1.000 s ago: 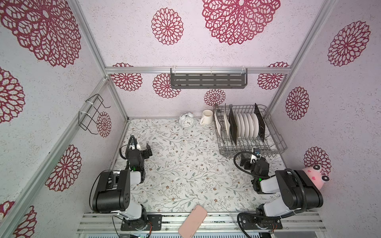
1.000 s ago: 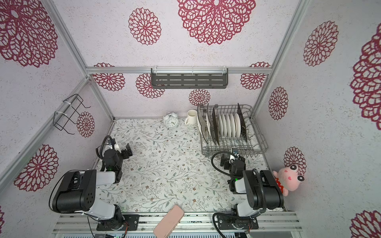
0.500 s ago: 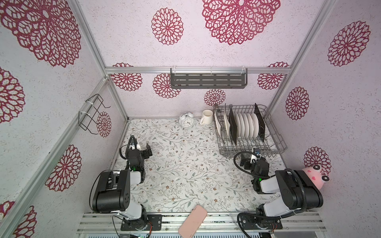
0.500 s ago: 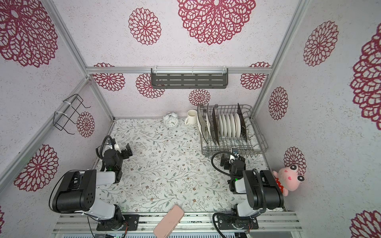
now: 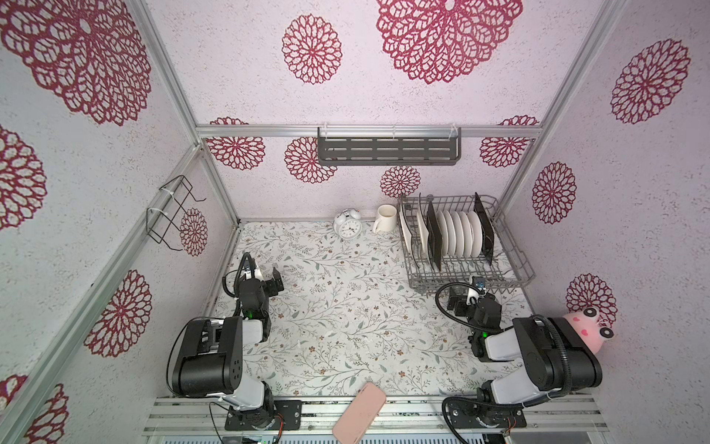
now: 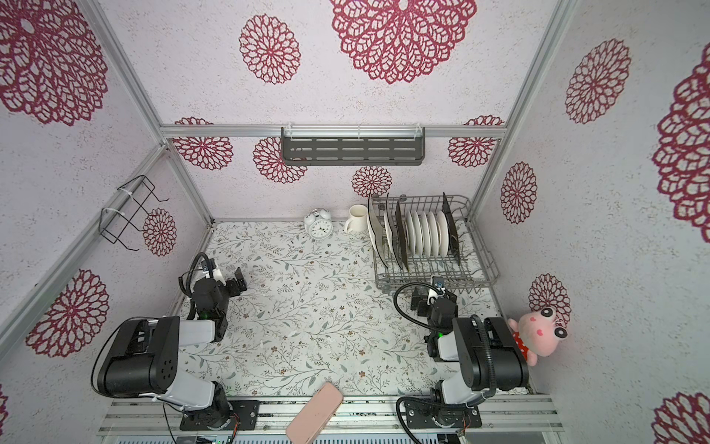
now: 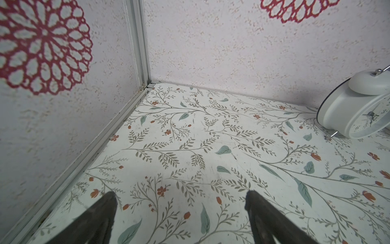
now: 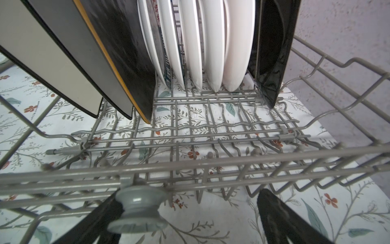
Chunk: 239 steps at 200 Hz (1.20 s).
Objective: Unload the plates from the dish rack
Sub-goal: Pick up the plate from the dish rack.
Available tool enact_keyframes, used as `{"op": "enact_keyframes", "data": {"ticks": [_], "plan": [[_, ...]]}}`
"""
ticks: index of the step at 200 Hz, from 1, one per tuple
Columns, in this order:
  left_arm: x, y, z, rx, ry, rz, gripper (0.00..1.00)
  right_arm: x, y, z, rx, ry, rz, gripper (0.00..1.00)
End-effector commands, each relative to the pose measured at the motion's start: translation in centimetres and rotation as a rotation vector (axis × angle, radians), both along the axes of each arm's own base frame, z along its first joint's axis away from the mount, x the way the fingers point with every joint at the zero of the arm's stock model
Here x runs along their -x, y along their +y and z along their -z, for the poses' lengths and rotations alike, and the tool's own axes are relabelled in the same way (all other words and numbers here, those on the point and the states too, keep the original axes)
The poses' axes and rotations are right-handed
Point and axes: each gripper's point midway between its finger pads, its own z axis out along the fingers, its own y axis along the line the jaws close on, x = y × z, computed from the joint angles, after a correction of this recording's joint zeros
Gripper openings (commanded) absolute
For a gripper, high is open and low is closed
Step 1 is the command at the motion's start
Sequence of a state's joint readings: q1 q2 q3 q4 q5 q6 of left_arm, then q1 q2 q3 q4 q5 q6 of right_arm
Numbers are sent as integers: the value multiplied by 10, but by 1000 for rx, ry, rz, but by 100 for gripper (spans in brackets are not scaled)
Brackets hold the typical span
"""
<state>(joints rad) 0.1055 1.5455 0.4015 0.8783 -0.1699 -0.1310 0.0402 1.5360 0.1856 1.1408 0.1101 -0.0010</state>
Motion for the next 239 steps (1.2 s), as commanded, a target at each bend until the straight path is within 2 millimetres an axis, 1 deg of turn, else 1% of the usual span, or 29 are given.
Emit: {"op": "enact_keyframes", "data": {"ticks": [1,97,121,169,195,204,208,217,224,230,234,239], "plan": [[-5,3,-6,-24,-17,0,97,-23,-12,-39,7,-126,65,99],[-6,3,-6,-20,-16,5,97,-24,-13,-39,0,-123,60,99],[-6,6,-5,1,-13,8,98,-24,-13,-38,0,-122,60,99],[-7,7,-6,10,-16,13,97,-24,-15,-38,-13,-120,61,99],[-7,7,-5,10,-12,13,98,-24,-16,-38,-13,-122,65,94],[-6,7,-5,9,-13,13,99,-24,-22,-40,-17,-125,105,93],[-6,8,-6,7,-17,7,100,-23,-26,-42,-19,-127,128,93],[-7,12,-9,5,1,-26,97,-23,-37,-50,-30,-128,196,92],[-9,14,-17,5,30,-44,95,-24,-40,-54,-29,-106,220,91],[-12,14,-26,11,60,-46,91,-25,-41,-61,-26,-97,219,90],[-13,14,-32,15,80,-51,89,-26,-39,-66,-25,-95,211,86],[-13,14,-42,3,85,-67,89,-27,-35,-74,-24,-99,185,84]]}}
